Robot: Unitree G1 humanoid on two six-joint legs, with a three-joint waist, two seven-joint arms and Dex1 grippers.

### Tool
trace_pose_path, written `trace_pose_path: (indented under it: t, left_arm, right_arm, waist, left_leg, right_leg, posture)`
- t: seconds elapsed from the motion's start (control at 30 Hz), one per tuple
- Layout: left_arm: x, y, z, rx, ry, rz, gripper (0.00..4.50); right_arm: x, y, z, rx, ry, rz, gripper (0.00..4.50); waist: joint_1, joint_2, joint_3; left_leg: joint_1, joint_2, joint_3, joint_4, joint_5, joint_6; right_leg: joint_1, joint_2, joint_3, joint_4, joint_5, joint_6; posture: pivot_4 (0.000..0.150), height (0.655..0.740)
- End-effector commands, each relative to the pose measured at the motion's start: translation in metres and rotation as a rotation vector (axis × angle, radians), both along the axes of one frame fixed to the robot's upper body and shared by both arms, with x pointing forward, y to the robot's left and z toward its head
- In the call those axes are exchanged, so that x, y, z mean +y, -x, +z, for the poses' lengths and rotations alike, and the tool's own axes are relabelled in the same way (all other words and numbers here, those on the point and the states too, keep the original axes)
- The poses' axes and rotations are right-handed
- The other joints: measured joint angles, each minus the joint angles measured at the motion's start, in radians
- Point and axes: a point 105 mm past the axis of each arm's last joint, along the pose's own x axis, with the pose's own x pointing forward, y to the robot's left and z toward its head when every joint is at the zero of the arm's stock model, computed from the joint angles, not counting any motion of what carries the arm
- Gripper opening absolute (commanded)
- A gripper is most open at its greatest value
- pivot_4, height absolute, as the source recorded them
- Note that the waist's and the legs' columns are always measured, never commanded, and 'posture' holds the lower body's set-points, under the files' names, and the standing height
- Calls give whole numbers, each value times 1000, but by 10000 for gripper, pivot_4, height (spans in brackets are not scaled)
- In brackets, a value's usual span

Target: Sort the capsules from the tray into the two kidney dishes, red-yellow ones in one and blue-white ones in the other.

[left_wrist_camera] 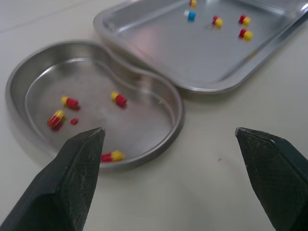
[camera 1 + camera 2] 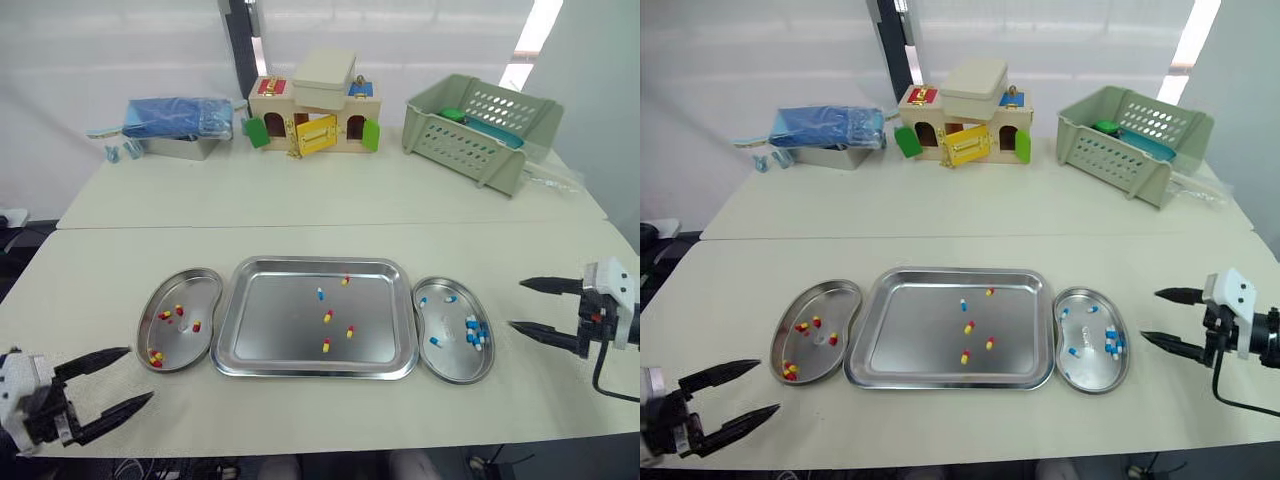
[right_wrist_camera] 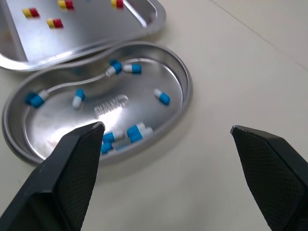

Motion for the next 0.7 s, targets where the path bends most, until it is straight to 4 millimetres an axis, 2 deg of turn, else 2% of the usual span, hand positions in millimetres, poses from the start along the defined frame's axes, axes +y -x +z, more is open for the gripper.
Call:
trace_pose_path:
  t: [0.03,0.17,0.33,0.47,0.53,0.7]
  left_arm:
    - [-19,8,8,-105,43,-29,45000]
    - [-41,21,-2,-191,162,-42,45000]
    - [-59,27,-12,-242,211,-71,45000]
    - [-73,28,-14,-283,259,-70,45000]
    - [-80,28,-14,-310,281,-63,45000]
    - [-87,30,-14,-324,299,-61,45000]
  right_arm:
    - [33,-2,17,-62,-39,77,44531]
    - [73,-7,28,-80,-60,157,44531]
    - [118,-16,37,-87,-78,234,44531]
    - [154,-19,31,-25,-57,272,44531]
    - [174,-27,21,10,-14,254,44531]
    - [207,-43,14,36,15,201,44531]
  waist:
    - [9,0,-1]
    - [16,1,-1]
    - [16,0,-1]
    - [18,0,-1]
    - [17,0,-1]
    - [16,0,-1]
  left_leg:
    - [0,0,0,0,0,0]
    - [0,-1,0,1,0,0]
    - [-1,-1,-1,0,0,0]
    - [-1,-1,-1,1,0,0]
    - [-1,-1,-1,1,0,0]
    - [-2,-1,-2,0,0,0]
  right_leg:
    - [1,0,0,0,0,0]
    - [0,-2,0,-2,0,1]
    - [0,-1,-1,-1,0,1]
    - [0,-1,-1,-2,0,1]
    - [-1,-1,-1,-1,0,0]
    - [-2,-1,-1,-1,0,0]
  posture:
    - [1500,7400]
    - [1500,7400]
    - [1500,7400]
    - [1500,7400]
    - [1500,7400]
    - [1500,7400]
